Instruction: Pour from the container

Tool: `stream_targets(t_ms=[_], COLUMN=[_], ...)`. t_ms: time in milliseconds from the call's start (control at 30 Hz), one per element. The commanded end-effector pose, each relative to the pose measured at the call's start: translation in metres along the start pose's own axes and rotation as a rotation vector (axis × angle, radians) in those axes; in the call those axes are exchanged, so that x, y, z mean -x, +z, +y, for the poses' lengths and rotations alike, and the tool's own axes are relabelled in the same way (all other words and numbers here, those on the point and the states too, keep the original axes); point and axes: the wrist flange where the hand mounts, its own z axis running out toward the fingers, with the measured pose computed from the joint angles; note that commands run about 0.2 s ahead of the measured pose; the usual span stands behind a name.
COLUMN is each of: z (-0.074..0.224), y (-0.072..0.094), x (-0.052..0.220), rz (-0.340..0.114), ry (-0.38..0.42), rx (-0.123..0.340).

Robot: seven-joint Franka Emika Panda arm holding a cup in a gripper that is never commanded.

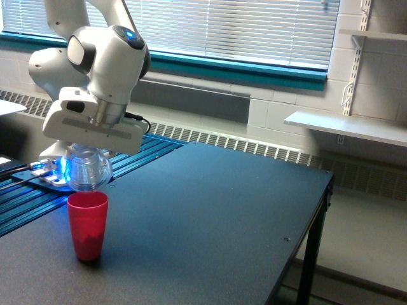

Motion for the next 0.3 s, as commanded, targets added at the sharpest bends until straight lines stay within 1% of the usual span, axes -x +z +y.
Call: stream_targets(t_ms=[33,67,167,300], z=[-0.002,-0.001,-0.003,-0.003], y=[-0.024,-0.024,-0.032,-0.036], x=[-0.011,-0.013,-0.017,-0.021], rz=[0.042,0.047,0.060,0.071], ry=[0.025,0.031,0.041,0.048], rx=[-0.077,-0.079,-0.112,-0.129])
